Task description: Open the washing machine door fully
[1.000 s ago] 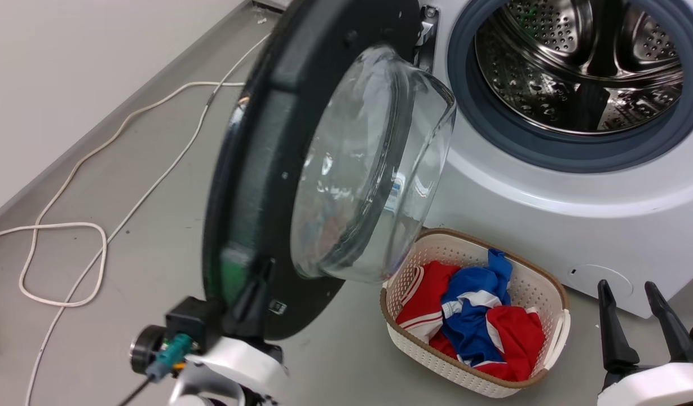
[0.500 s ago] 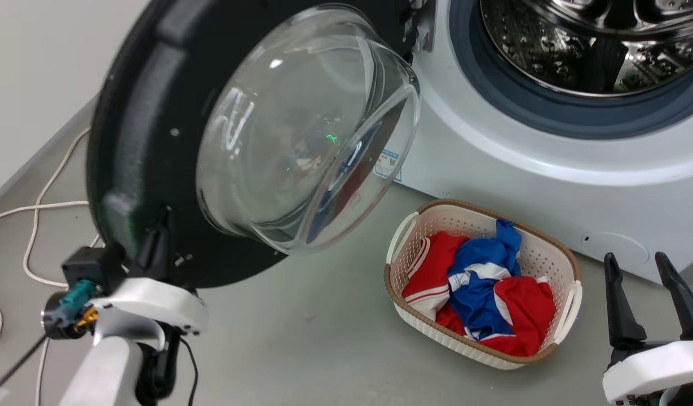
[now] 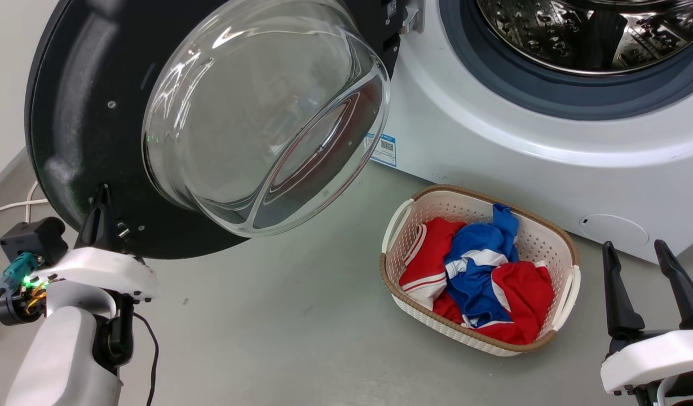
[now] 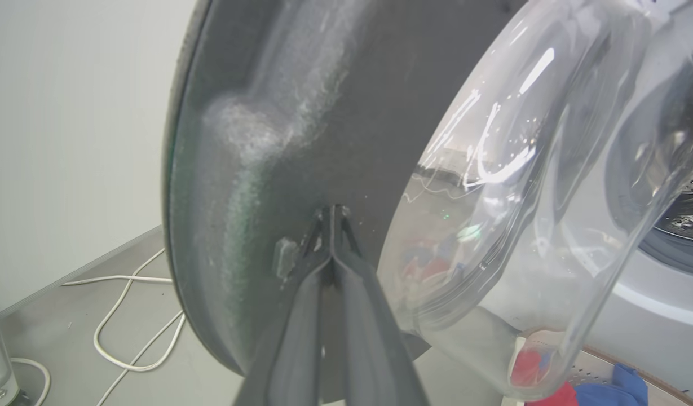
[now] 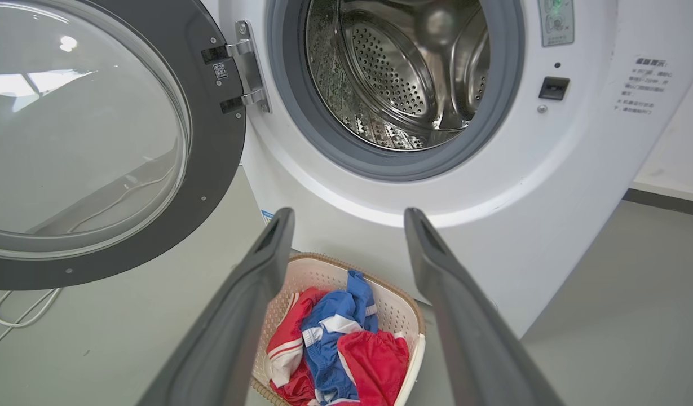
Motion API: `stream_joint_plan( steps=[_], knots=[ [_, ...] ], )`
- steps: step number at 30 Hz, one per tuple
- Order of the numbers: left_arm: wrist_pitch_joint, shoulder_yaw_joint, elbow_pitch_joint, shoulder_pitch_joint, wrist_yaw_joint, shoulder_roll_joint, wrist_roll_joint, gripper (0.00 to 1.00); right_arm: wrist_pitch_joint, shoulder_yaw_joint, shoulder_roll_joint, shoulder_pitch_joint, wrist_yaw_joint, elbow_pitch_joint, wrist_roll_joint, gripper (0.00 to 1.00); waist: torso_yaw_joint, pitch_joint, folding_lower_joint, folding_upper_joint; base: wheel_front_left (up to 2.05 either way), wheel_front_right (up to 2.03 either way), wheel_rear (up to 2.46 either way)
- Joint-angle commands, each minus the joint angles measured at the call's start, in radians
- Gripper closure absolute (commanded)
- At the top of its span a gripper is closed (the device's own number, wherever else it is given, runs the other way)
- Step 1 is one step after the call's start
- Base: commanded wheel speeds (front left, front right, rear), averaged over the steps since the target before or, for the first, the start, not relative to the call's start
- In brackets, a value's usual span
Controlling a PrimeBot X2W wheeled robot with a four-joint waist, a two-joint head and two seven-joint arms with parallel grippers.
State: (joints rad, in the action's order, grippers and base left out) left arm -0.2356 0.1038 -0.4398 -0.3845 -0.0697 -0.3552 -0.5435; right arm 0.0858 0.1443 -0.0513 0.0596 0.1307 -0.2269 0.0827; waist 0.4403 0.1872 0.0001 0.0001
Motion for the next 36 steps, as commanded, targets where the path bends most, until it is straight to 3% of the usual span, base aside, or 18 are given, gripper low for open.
stream_joint_plan(
  steps=[1, 7, 13, 27, 36],
  knots=[
    [-0.008, -0.01, -0.013, -0.017, -0.001, -0.008, -0.007, 1.0, -0.005, -0.002, -0.001, -0.011, 0.0, 0.003, 0.004, 0.0, 0.001, -0.004, -0.0001, -0.0001, 0.0, 0.0, 0.0],
    [-0.02, -0.005, -0.048, -0.013, 0.015, -0.003, 0.004, 1.0, -0.015, -0.005, 0.0, -0.006, 0.0, 0.022, 0.002, 0.0, 0.003, -0.03, -0.0001, -0.0001, 0.0, 0.0, 0.0],
    [-0.025, 0.015, -0.004, 0.05, 0.004, 0.005, 0.038, 1.0, -0.034, -0.009, 0.001, 0.016, 0.0, 0.059, 0.007, 0.0, 0.003, -0.091, -0.0001, -0.0001, 0.0, 0.0, 0.0],
    [0.014, 0.042, 0.359, 0.357, -0.121, 0.01, 0.092, 1.0, -0.067, -0.041, 0.001, 0.071, 0.0, 0.114, 0.046, 0.0, -0.069, -0.211, -0.0001, -0.0001, 0.0, 0.0, 0.0],
    [0.09, 0.15, 0.494, 0.373, -0.117, -0.005, 0.168, 1.0, -0.064, -0.05, 0.001, 0.082, 0.0, 0.115, 0.047, 0.0, -0.146, -0.228, -0.0001, -0.0001, 0.0, 0.0, 0.0]
  ],
)
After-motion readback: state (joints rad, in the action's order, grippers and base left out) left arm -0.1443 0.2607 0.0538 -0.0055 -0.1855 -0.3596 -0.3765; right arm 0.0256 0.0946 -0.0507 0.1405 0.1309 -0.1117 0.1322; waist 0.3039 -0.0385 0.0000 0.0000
